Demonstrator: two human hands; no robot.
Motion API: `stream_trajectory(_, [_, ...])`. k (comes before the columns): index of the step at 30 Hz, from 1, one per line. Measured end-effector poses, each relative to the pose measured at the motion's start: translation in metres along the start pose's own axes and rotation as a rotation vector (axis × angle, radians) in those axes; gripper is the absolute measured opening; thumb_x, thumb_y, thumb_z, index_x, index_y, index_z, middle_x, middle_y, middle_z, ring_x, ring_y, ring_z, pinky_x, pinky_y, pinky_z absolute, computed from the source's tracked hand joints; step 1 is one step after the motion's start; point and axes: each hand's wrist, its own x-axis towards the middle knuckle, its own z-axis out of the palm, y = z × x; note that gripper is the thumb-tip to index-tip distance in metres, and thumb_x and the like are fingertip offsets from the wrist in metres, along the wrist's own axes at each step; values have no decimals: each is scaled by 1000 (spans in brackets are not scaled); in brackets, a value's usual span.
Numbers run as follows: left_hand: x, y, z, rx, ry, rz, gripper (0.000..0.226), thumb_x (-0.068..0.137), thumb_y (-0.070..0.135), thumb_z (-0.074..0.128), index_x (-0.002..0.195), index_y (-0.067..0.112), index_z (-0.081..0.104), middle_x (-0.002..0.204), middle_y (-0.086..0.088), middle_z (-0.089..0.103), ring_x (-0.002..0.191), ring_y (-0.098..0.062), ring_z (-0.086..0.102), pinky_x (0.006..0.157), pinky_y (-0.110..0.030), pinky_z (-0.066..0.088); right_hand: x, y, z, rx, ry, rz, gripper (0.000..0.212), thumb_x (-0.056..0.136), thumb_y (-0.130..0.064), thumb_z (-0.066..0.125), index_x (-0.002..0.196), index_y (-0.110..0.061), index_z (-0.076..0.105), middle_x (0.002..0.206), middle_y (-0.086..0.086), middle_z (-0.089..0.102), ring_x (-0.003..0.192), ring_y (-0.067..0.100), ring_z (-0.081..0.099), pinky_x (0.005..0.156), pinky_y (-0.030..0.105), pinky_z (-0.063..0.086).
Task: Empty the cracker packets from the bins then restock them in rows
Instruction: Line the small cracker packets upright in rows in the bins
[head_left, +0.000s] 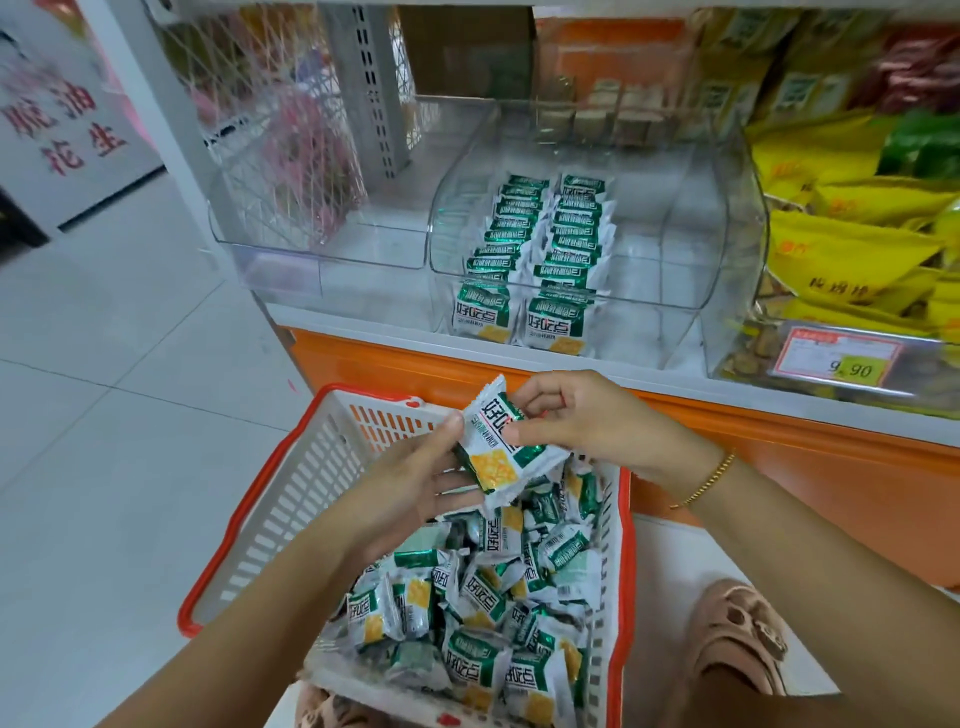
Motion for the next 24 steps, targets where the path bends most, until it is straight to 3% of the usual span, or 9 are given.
stream_trajectory(2, [-6, 15, 5, 72, -12, 68, 42, 73, 37, 64, 108, 14, 64, 107, -2, 72, 103, -18, 67, 81, -26, 56, -4, -12, -4, -38, 64, -56, 29, 68, -35, 79, 91, -23, 66, 88, -6, 63, 72, -1, 56, 70, 16, 45])
stream_trajectory(5, [-11, 43, 11, 135, -16, 178, 35, 74, 30, 66, 105, 13, 66, 104, 0, 73, 98, -14, 69, 83, -24, 56, -6, -35, -14, -88, 72, -81, 36, 71, -33, 78, 103, -24, 63, 97, -7, 61, 77, 0, 59, 70, 11, 47])
stream_trajectory(8, [-7, 74, 19, 205, -33, 326, 43, 73, 31, 66, 109, 8, 64, 103, -6, 73, 95, -19, 70, 79, -24, 56, -7, -64, -27, -152, -23, -127, 48, 65, -37, 76, 109, -20, 64, 108, -2, 70, 100, 11, 66, 91, 24, 52])
stream_trajectory(11, [5, 100, 27, 197, 1, 474, 40, 75, 28, 77, 106, 7, 66, 100, -11, 73, 97, -27, 69, 81, -33, 57, -1, -94, -45, -217, 38, -154, 55, 57, -43, 77, 106, -19, 66, 107, 1, 72, 101, 20, 67, 95, 42, 51])
stream_trajectory(14, [23, 117, 34, 236, 59, 572, 29, 75, 34, 75, 101, 20, 70, 101, -6, 73, 98, -23, 69, 86, -37, 56, 7, -116, -66, -251, 56, -167, 52, 58, -40, 79, 105, -21, 65, 107, 1, 72, 99, 15, 68, 91, 36, 54])
stream_trajectory(17, [45, 125, 43, 376, 220, 635, 44, 86, 40, 66, 120, 14, 58, 109, 1, 69, 103, -14, 64, 91, -28, 52, 19, -132, -94, -318, 141, -106, 38, 71, -22, 81, 105, -18, 66, 94, -4, 72, 82, 5, 65, 69, 16, 52])
stream_trajectory(19, [60, 121, 45, 667, 395, 702, 44, 89, 37, 62, 127, 16, 54, 117, 5, 63, 108, -10, 58, 93, -23, 43, 39, -136, -121, -543, 327, -40, 44, 70, -29, 83, 107, -13, 65, 96, -2, 69, 85, 11, 62, 72, 22, 50])
stream_trajectory(21, [71, 112, 44, 972, 476, 768, 32, 93, 29, 58, 121, 15, 60, 119, 1, 61, 109, -15, 56, 88, -24, 41, 64, -137, -147, -809, 467, 96, 63, 70, -36, 83, 121, -7, 60, 115, 5, 63, 103, 21, 58, 87, 30, 48])
stream_trajectory(24, [84, 101, 41, 1113, 440, 788, 22, 94, 29, 54, 105, 17, 68, 105, 1, 64, 96, -18, 59, 76, -29, 46, 98, -134, -169, -1033, 443, 343, 59, 81, -34, 72, 128, -2, 55, 122, 12, 59, 107, 26, 57, 83, 31, 50])
